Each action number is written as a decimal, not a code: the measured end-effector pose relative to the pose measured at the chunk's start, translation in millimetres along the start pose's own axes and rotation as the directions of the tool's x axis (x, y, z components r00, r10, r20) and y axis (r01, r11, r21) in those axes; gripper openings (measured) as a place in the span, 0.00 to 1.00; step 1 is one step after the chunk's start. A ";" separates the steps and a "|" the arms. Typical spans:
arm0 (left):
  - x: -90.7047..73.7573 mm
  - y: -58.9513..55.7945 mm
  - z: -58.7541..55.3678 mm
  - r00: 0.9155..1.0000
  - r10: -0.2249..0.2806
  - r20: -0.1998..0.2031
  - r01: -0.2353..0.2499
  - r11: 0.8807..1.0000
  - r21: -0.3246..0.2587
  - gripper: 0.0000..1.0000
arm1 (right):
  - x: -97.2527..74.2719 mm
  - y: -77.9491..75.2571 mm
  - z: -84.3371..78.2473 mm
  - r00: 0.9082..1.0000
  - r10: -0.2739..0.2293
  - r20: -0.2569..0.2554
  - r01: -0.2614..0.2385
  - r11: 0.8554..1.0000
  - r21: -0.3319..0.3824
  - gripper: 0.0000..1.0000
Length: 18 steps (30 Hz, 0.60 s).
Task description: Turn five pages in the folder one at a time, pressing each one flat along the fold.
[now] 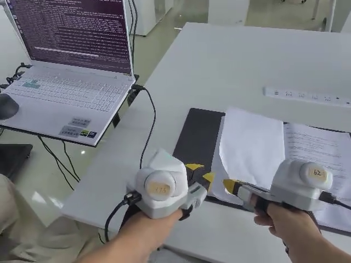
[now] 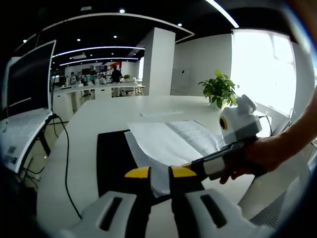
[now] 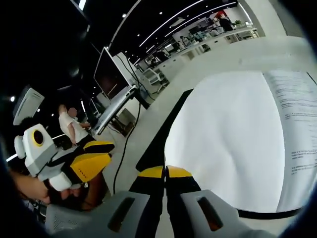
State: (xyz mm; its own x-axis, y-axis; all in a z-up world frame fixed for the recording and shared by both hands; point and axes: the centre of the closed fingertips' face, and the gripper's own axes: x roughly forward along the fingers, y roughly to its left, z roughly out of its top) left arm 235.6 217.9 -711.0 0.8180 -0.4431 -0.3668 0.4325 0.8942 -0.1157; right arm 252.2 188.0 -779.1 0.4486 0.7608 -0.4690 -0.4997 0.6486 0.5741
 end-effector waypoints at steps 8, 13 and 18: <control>8.7 2.2 -13.2 0.999 -0.015 -0.043 0.015 1.000 0.016 0.13 | 16.6 -6.3 -16.9 0.998 -0.010 -0.063 0.011 1.000 0.022 0.00; 15.1 3.1 -19.6 0.998 -0.022 -0.064 0.024 0.999 0.024 0.13 | 16.2 -4.0 -20.3 0.998 0.024 -0.061 -0.020 0.998 0.061 0.03; 26.2 1.5 -26.4 0.995 -0.039 -0.089 0.043 0.998 0.044 0.13 | 8.0 -0.7 -23.1 0.998 0.035 -0.056 -0.032 0.998 0.058 0.09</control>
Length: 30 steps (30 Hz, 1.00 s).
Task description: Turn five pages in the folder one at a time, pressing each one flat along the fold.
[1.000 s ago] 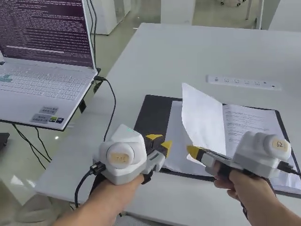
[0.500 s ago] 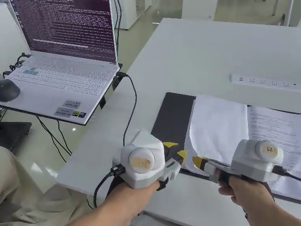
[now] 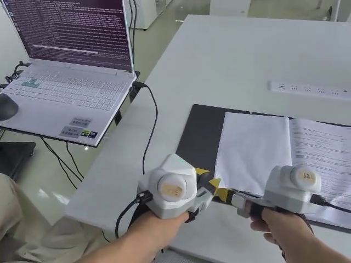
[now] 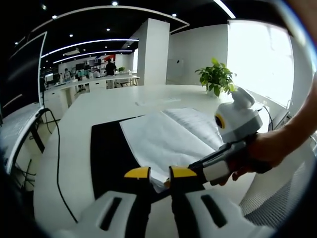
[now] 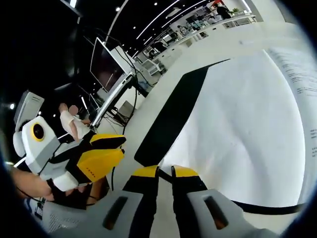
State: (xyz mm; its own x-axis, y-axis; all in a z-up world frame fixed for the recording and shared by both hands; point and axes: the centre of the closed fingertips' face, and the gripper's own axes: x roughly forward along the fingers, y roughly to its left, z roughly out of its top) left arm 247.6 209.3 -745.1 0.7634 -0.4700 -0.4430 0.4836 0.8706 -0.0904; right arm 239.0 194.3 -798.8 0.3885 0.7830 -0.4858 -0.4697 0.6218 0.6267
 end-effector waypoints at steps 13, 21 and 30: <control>53.9 -22.1 -24.3 0.992 -0.093 -0.089 0.102 0.990 0.101 0.14 | -75.1 -64.2 43.3 0.972 -0.129 0.196 0.102 0.985 0.139 0.06; 65.8 -23.6 -32.9 0.990 -0.079 -0.120 0.092 0.989 0.112 0.15 | -115.8 -100.6 56.0 0.944 -0.202 0.262 0.147 0.965 0.216 0.07; 70.1 -21.0 -47.7 0.986 -0.048 -0.160 0.069 0.989 0.130 0.15 | -135.2 -109.8 58.9 0.930 -0.228 0.288 0.156 0.955 0.253 0.07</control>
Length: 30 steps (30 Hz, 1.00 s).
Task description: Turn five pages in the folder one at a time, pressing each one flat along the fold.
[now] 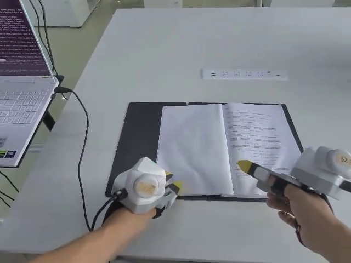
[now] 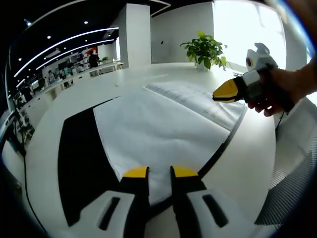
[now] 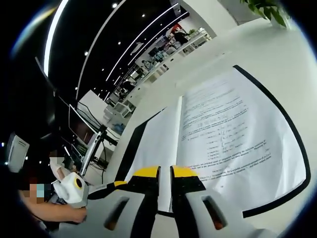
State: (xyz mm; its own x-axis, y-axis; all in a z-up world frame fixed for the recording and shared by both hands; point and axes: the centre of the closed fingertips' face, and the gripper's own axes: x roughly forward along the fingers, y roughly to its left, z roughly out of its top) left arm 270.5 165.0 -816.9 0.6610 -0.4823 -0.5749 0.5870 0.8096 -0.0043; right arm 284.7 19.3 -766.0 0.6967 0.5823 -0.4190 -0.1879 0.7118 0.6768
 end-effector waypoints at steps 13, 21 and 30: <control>-1.4 1.3 -0.9 0.999 0.012 0.042 -0.012 1.000 -0.022 0.16 | 17.2 3.6 11.6 0.999 0.030 -0.028 -0.030 1.000 0.010 0.06; -1.9 1.6 -0.4 0.999 0.017 0.050 -0.015 0.999 -0.045 0.16 | 45.2 19.2 11.5 0.982 0.127 -0.142 -0.123 0.992 0.037 0.01; -0.3 1.6 -0.5 0.999 0.016 0.044 -0.015 0.999 -0.033 0.16 | 77.8 0.9 6.5 0.950 0.166 -0.265 -0.129 0.980 0.151 0.00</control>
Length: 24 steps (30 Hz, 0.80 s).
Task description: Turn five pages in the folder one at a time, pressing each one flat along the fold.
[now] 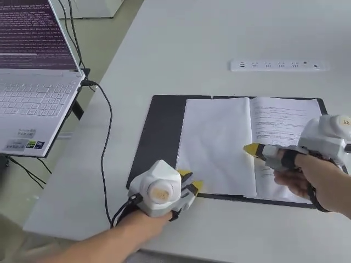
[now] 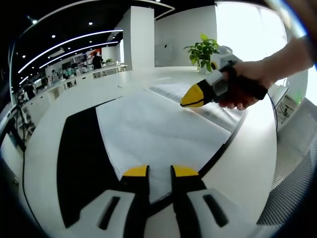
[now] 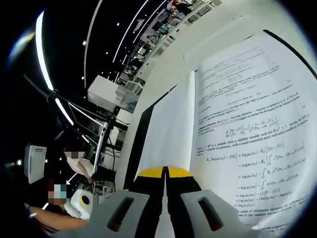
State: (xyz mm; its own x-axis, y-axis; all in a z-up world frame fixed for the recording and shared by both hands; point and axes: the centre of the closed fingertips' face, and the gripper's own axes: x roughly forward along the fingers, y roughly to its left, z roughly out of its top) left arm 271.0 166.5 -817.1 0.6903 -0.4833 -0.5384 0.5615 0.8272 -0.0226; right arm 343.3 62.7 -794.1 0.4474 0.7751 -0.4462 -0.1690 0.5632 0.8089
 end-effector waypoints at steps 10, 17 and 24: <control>3.3 0.1 -0.1 1.000 0.001 -0.006 -0.001 1.000 0.004 0.16 | 21.0 -18.9 40.2 0.999 -0.009 0.046 0.003 0.993 0.117 0.00; 3.7 -0.1 1.3 1.000 0.001 -0.008 -0.001 1.000 0.009 0.16 | 36.2 -25.0 70.4 0.992 0.009 0.123 -0.041 0.963 0.265 0.00; 5.0 0.8 1.4 1.000 0.001 -0.006 -0.001 1.000 0.016 0.16 | 47.1 -31.8 91.6 0.983 -0.012 0.184 -0.051 0.943 0.330 0.00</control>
State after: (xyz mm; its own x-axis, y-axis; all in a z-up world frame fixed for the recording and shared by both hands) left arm 275.6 164.3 -818.6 0.6879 -0.4807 -0.5438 0.5681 0.8229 -0.0087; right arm 450.2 55.1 -805.7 0.6036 0.7024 -0.3773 0.1078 0.3970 0.9115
